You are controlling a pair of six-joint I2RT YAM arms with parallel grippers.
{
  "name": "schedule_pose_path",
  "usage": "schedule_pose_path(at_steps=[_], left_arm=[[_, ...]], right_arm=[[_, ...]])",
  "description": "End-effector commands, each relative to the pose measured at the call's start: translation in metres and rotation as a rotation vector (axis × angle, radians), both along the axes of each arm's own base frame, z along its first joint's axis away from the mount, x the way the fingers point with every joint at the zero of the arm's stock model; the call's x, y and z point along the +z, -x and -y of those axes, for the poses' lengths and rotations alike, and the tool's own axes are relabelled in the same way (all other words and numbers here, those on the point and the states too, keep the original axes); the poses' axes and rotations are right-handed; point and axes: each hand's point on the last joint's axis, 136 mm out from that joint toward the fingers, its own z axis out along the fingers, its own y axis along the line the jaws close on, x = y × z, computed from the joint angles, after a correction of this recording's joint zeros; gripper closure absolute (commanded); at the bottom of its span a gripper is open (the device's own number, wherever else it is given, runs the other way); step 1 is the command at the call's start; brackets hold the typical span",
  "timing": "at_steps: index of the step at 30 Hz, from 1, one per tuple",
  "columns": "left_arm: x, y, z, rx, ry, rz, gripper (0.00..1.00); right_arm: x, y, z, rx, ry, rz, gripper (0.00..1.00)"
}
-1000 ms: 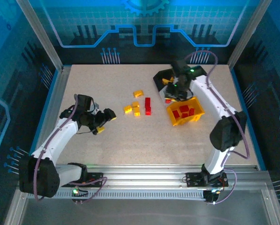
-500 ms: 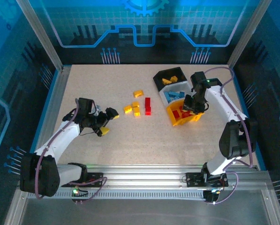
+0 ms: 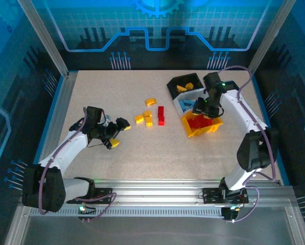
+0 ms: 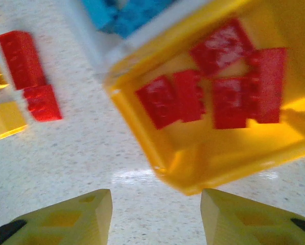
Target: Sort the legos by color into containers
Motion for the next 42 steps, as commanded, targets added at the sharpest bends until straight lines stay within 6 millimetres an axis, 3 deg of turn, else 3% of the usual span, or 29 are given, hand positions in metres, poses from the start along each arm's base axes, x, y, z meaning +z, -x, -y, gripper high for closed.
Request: schedule_pose_path(at_steps=[1, 8, 14, 27, 31, 33, 42], left_arm=[[0.0, 0.003, 0.004, -0.027, 0.012, -0.008, 0.01], [0.006, 0.001, 0.004, -0.033, 0.005, 0.002, 0.01], [0.007, 0.009, 0.001, -0.034, -0.008, 0.002, 0.01], [0.015, 0.009, -0.002, -0.055, -0.037, 0.017, 0.01], [0.015, 0.009, -0.005, -0.053, -0.038, 0.018, 0.01], [0.015, 0.009, -0.005, -0.052, -0.038, 0.018, 0.01], [0.015, 0.014, -0.009, -0.054, -0.045, 0.014, 0.01]], right_arm=[[-0.004, 0.001, -0.053, 0.138, -0.041, -0.025, 0.49], [-0.037, 0.001, -0.134, 0.315, 0.0, -0.094, 0.46], [-0.065, -0.01, -0.158, 0.359, 0.071, -0.124, 0.44], [-0.091, -0.032, -0.171, 0.359, 0.117, -0.142, 0.42], [-0.094, -0.036, -0.171, 0.357, 0.129, -0.145, 0.43], [-0.107, -0.036, -0.171, 0.357, 0.144, -0.171, 0.43], [-0.128, -0.037, -0.169, 0.362, 0.167, -0.208, 0.49]])
